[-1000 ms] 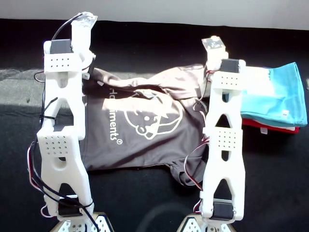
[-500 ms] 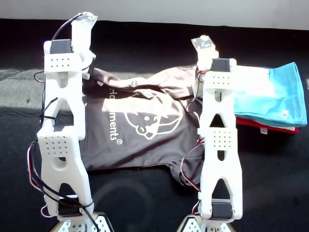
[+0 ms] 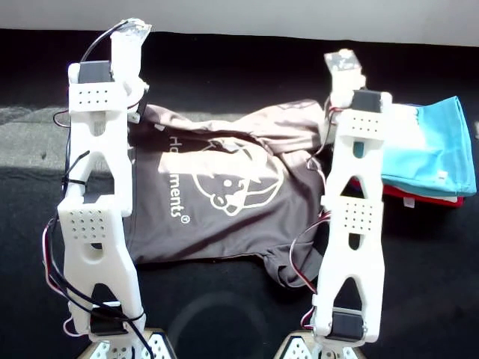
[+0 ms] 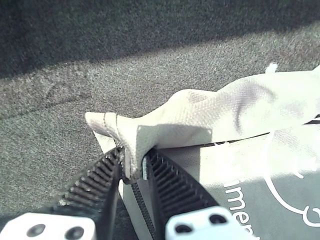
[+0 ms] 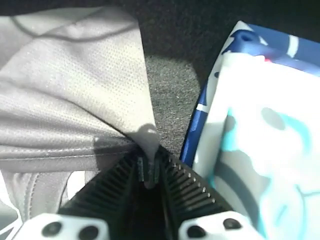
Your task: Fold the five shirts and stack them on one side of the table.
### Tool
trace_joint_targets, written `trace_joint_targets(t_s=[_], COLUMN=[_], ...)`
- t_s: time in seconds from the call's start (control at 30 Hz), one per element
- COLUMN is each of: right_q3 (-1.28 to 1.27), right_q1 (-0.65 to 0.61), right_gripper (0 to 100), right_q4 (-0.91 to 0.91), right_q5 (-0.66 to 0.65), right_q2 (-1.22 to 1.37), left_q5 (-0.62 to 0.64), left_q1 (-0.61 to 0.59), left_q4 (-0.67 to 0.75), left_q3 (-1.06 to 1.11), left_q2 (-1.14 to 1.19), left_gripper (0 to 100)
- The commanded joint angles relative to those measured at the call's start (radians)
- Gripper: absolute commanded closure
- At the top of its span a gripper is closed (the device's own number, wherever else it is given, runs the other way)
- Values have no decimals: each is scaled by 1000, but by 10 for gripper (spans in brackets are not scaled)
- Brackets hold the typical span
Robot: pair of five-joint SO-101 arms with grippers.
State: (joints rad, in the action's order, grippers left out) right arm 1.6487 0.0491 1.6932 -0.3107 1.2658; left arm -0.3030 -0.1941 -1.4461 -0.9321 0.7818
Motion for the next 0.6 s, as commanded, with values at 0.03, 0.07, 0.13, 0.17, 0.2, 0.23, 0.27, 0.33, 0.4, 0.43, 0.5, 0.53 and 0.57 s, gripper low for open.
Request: trace_joint_targets(t_s=[0.03, 0.07, 0.13, 0.17, 0.2, 0.23, 0.27, 0.33, 0.4, 0.43, 0.5, 0.53, 0.57], right_q3=[24, 24, 24, 24, 24, 24, 24, 24, 24, 25, 16, 16, 16], right_q1=[16, 13, 5, 2, -2, -7, -15, -27, -31, -30, -21, -18, -16], right_gripper=[993, 993, 993, 993, 993, 993, 993, 993, 993, 993, 993, 993, 993], right_q4=[25, 39, 58, 64, 65, 65, 65, 65, 68, 70, 73, 73, 73], right_q5=[9, 11, 12, 12, 14, 14, 25, 77, 103, 101, 100, 100, 98], right_q2=[-159, -173, -197, -209, -219, -228, -231, -234, -245, -251, -285, -303, -321], left_q5=[-8, -8, -8, -8, -6, -5, -3, -2, -2, -2, -2, 0, 0], left_q1=[15, 15, 15, 15, 16, 21, 25, 41, 59, 65, 74, 73, 71], left_q4=[11, 11, 9, 8, 5, 3, -2, -58, -186, -250, -328, -328, -328], left_q3=[-4, -4, -4, -4, -7, -7, -8, -22, -21, -7, 48, 76, 90], left_q2=[-8, -8, -8, -8, -10, -16, -19, -19, -10, -8, -18, -22, -35], left_gripper=[987, 987, 987, 987, 988, 990, 990, 990, 990, 990, 990, 990, 990])
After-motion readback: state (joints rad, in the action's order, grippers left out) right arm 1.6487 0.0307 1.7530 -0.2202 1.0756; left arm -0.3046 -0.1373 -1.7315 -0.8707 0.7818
